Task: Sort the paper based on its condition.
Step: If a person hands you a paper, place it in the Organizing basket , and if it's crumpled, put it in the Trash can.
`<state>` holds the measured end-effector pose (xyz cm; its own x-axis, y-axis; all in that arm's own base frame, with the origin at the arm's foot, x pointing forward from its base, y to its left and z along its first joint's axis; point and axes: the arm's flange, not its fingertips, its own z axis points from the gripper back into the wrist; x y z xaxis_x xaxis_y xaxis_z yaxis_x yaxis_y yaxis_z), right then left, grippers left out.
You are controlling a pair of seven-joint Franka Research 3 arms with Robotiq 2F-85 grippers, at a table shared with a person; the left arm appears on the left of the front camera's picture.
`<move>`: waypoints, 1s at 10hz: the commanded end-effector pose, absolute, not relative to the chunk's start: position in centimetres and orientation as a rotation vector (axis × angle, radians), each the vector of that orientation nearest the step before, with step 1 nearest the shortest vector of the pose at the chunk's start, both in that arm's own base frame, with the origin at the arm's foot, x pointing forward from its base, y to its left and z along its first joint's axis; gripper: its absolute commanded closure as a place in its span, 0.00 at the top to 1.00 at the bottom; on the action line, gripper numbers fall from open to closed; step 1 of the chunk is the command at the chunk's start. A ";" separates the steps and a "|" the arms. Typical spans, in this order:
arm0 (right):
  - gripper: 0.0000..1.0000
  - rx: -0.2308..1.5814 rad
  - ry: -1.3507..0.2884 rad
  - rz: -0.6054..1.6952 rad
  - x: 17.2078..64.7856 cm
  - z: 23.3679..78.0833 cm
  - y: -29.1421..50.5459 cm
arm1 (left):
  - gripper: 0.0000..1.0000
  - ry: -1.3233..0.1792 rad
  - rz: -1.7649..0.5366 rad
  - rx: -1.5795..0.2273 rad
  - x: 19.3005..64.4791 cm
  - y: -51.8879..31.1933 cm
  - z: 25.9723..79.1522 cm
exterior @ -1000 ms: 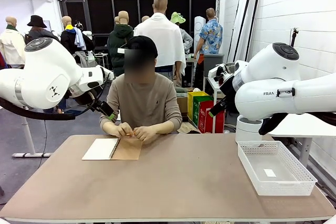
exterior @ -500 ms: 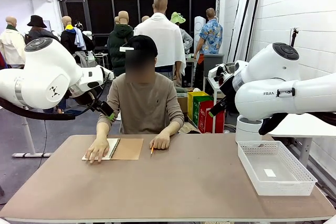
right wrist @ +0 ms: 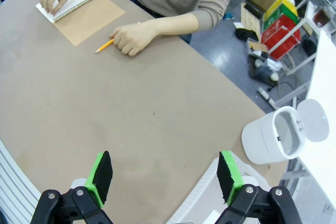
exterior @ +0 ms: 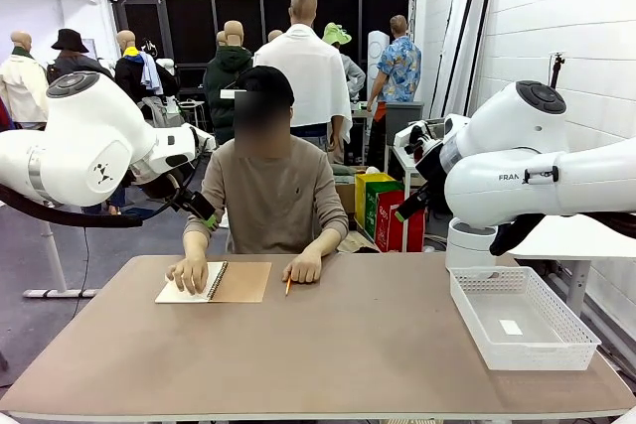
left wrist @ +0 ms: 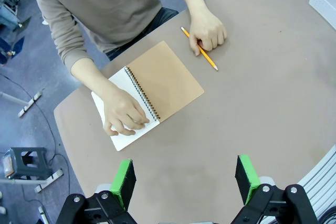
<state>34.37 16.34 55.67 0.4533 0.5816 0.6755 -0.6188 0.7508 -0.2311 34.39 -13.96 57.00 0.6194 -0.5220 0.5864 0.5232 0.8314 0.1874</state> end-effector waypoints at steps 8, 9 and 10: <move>1.00 0.052 -0.807 0.734 34.3 55.6 16.3 | 1.00 -0.674 -0.600 -0.002 34.4 -13.9 57.0; 1.00 0.052 -0.807 0.734 34.3 55.6 16.3 | 1.00 -0.674 -0.600 -0.002 34.4 -13.9 57.0; 1.00 0.052 -0.807 0.734 34.3 55.6 16.3 | 1.00 -0.674 -0.600 -0.002 34.4 -13.9 57.0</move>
<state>34.37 16.34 55.67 0.4533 0.5816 0.6755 -0.6188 0.7508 -0.2311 34.39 -13.96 57.00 0.6194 -0.5220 0.5864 0.5232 0.8314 0.1874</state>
